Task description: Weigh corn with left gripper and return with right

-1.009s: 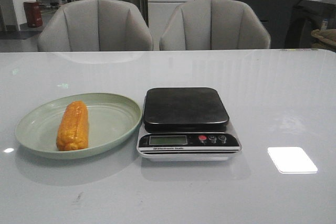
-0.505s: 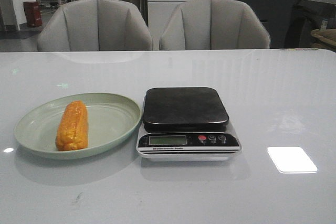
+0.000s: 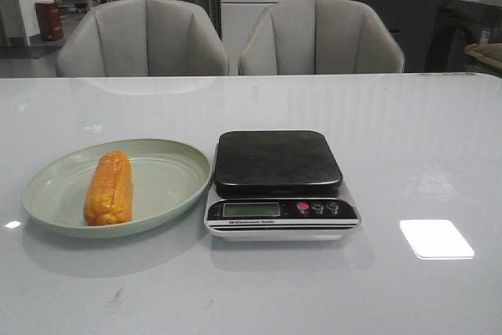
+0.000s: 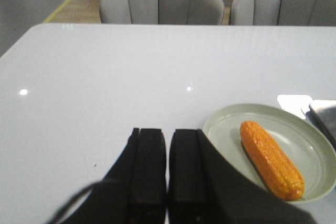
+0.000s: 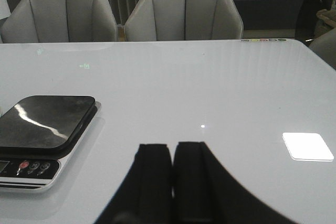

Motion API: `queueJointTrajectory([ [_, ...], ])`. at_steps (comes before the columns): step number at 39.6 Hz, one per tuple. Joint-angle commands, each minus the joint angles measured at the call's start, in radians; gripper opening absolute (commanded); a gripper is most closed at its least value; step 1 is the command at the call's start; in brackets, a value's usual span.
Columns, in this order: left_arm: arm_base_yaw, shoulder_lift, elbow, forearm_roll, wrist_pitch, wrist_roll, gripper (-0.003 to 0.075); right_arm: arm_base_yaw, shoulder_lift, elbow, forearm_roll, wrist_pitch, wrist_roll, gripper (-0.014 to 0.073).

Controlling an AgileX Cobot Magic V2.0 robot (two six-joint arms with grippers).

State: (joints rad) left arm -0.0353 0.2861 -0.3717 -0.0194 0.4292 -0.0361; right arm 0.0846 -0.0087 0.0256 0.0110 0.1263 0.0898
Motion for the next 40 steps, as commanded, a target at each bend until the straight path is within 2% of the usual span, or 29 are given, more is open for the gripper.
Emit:
queueJointTrajectory([
  [1,-0.008,0.021,-0.026,-0.011,-0.049,-0.005,0.0124,-0.005,-0.02,0.01,-0.011,-0.091,-0.007,0.0147],
  [6,-0.019,0.021,-0.009,-0.011,-0.071,-0.005,0.0124,-0.005,-0.02,0.01,-0.011,-0.091,-0.007,0.0147],
  [10,-0.061,0.021,0.005,-0.049,-0.064,-0.005,0.0124,-0.005,-0.02,0.01,-0.011,-0.091,-0.007,0.0147],
  [16,-0.115,0.021,0.012,-0.029,-0.044,-0.005,0.0125,-0.005,-0.02,0.01,-0.011,-0.091,-0.007,0.0147],
  [22,-0.117,0.023,0.005,-0.019,-0.04,-0.005,0.0148,-0.005,-0.02,0.01,-0.011,-0.091,-0.007,0.0147],
  [27,-0.118,0.046,-0.025,-0.019,-0.018,-0.005,0.029,-0.005,-0.02,0.01,-0.011,-0.091,-0.007,0.0147],
  [32,-0.154,0.099,-0.055,-0.017,0.01,-0.005,0.0522,-0.005,-0.02,0.01,-0.011,-0.091,-0.007,0.0147],
  [34,-0.173,0.128,-0.066,-0.015,0.019,-0.005,0.0579,-0.005,-0.02,0.01,-0.011,-0.091,-0.007,0.0147],
  [36,-0.189,0.155,-0.078,-0.015,0.029,-0.005,0.06,-0.005,-0.02,0.01,-0.011,-0.091,-0.007,0.0147],
  [40,-0.214,0.234,-0.116,-0.015,0.04,-0.005,0.0595,-0.005,-0.02,0.01,-0.011,-0.091,-0.007,0.0147],
])
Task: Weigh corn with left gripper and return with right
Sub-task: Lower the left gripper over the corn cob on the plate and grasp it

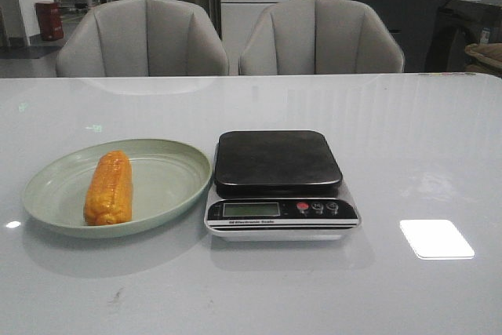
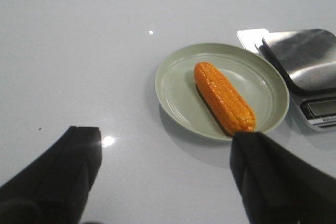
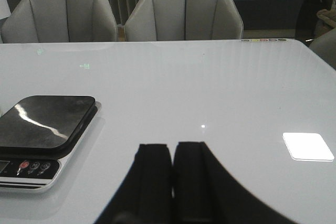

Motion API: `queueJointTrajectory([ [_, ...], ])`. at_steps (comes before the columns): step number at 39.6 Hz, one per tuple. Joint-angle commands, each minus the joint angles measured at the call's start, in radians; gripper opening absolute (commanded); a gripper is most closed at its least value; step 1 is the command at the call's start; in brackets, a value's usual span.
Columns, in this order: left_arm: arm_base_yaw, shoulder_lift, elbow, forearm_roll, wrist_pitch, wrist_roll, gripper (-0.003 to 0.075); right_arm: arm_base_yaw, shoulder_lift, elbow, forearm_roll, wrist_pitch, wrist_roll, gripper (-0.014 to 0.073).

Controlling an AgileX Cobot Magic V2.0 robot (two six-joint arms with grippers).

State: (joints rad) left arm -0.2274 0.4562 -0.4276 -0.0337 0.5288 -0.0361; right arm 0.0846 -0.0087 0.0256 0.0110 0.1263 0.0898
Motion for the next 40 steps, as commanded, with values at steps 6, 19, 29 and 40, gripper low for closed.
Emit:
queueJointTrajectory([
  [6,-0.049,0.214,-0.141,-0.06,-0.063,-0.005,0.0595,-0.005,-0.02,0.01,-0.011,-0.091,-0.007,0.0147],
  [19,-0.075,0.616,-0.31,-0.147,-0.051,-0.007,0.0595,-0.005,-0.02,0.01,-0.011,-0.091,-0.007,0.0147],
  [29,-0.123,0.858,-0.424,-0.157,-0.049,-0.007,0.0595,-0.005,-0.02,0.01,-0.011,-0.091,-0.007,0.0147],
  [40,-0.165,1.045,-0.519,-0.191,-0.055,-0.038,0.0595,-0.005,-0.02,0.01,-0.011,-0.091,-0.007,0.0147],
])
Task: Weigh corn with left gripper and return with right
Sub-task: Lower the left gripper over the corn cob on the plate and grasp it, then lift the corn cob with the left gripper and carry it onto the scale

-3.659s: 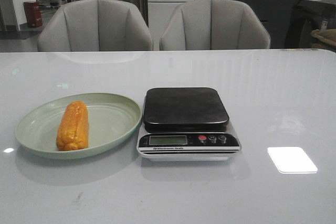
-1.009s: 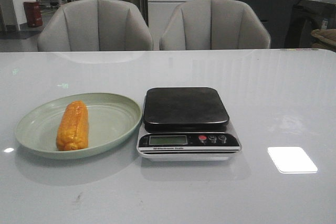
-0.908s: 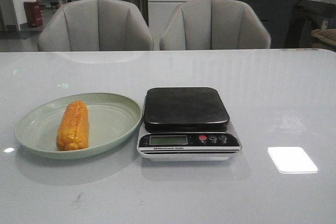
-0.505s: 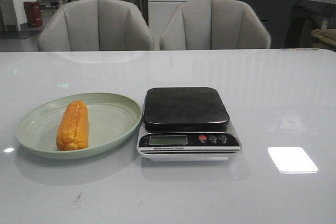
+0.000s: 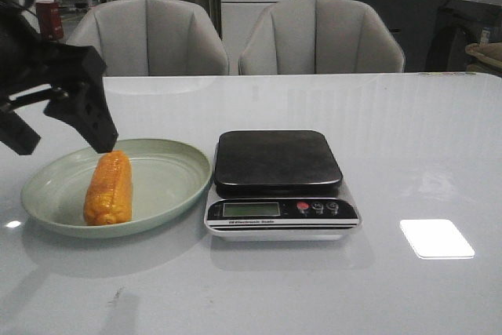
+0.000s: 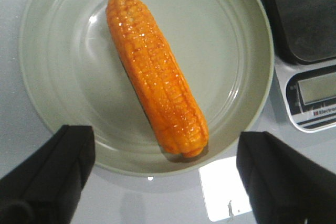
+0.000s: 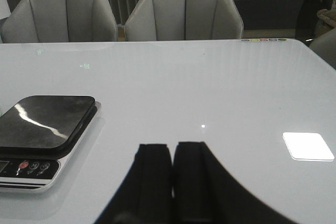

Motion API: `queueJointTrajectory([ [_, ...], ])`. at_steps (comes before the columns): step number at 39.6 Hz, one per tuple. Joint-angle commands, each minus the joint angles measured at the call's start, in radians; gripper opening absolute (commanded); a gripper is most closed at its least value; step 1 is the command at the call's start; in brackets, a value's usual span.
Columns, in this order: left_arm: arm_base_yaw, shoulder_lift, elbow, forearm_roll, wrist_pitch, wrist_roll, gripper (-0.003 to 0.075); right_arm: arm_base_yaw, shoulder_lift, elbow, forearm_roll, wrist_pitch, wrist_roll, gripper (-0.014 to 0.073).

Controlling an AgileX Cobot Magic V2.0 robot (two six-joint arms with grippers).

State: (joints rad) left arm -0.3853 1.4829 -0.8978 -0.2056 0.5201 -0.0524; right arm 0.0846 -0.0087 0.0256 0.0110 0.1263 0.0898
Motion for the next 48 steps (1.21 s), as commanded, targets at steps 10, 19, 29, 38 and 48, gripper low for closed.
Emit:
queueJointTrajectory([
  [10,-0.007,0.153,-0.102,-0.07,-0.031,-0.022,0.0595,-0.005,-0.02,0.01,-0.011,-0.09,-0.007,0.0147],
  [19,-0.007,0.236,-0.123,-0.115,-0.016,-0.022,0.0541,-0.005,-0.02,0.01,-0.011,-0.09,-0.007,0.0147],
  [29,-0.007,0.247,-0.158,-0.131,0.002,-0.022,0.0136,-0.005,-0.02,0.01,-0.011,-0.09,-0.007,0.0147],
  [38,-0.084,0.247,-0.274,-0.136,-0.005,-0.015,0.0122,-0.005,-0.02,0.01,-0.011,-0.09,-0.007,0.0147],
  [48,-0.198,0.274,-0.369,-0.193,-0.072,-0.015,0.0127,-0.005,-0.02,0.01,-0.011,-0.09,-0.007,0.0147],
])
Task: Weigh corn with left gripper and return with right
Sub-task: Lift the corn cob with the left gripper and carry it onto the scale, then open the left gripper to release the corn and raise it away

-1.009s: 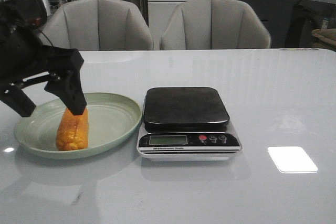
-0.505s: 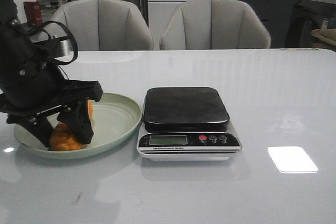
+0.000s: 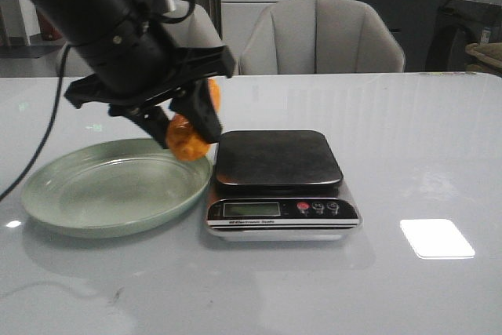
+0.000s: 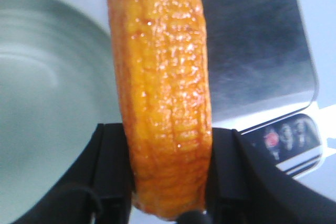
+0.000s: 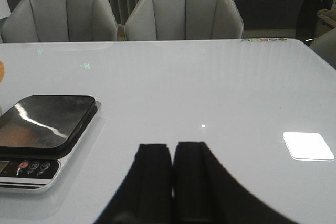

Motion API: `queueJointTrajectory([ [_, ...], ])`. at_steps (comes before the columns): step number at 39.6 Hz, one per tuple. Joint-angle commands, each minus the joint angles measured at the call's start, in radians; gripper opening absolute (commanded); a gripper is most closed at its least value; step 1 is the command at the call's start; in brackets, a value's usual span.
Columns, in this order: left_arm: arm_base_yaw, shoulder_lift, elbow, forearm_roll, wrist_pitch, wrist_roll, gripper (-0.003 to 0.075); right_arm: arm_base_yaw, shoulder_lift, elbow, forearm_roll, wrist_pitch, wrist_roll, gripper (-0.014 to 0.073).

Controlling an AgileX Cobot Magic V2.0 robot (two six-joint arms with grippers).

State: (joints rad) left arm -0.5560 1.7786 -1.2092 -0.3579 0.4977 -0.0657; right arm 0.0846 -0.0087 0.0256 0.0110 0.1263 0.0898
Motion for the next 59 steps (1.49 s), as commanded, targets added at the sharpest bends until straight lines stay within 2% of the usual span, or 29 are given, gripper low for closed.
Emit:
queueJointTrajectory([
  [1,-0.036,-0.014,-0.071,-0.053,-0.047,-0.002,0.0127,-0.005,-0.02,0.01,-0.011,-0.09,-0.007,0.0147],
  [10,-0.086,0.085,-0.156,-0.084,-0.019,-0.002,0.0131,-0.005,-0.02,0.01,-0.011,-0.09,-0.007,0.0147],
  [13,-0.1,0.115,-0.178,-0.085,-0.023,-0.002,0.0172,-0.005,-0.02,0.01,-0.011,-0.09,-0.007,0.0147],
  [15,-0.105,0.131,-0.187,-0.094,-0.028,-0.002,0.0231,-0.005,-0.02,0.01,-0.011,-0.09,-0.007,0.0147],
  [22,-0.104,0.163,-0.215,-0.109,-0.03,-0.002,0.0547,-0.005,-0.02,0.01,-0.011,-0.09,-0.007,0.0147],
  [25,-0.102,0.163,-0.219,-0.116,-0.032,-0.002,0.0593,-0.005,-0.02,0.01,-0.011,-0.09,-0.007,0.0147],
  [31,-0.102,0.142,-0.228,-0.1,-0.027,-0.002,0.0575,-0.005,-0.02,0.01,-0.011,-0.09,-0.007,0.0147],
  [40,-0.1,0.022,-0.178,-0.008,-0.034,-0.002,0.0479,-0.005,-0.02,0.01,-0.011,-0.09,-0.007,0.0147],
  [50,-0.1,-0.209,0.003,0.078,-0.043,-0.002,0.0395,-0.005,-0.02,0.01,-0.011,-0.09,-0.007,0.0147],
  [59,-0.1,-0.457,0.183,0.134,-0.043,-0.002,0.0386,-0.005,-0.02,0.01,-0.011,-0.09,-0.007,0.0147],
])
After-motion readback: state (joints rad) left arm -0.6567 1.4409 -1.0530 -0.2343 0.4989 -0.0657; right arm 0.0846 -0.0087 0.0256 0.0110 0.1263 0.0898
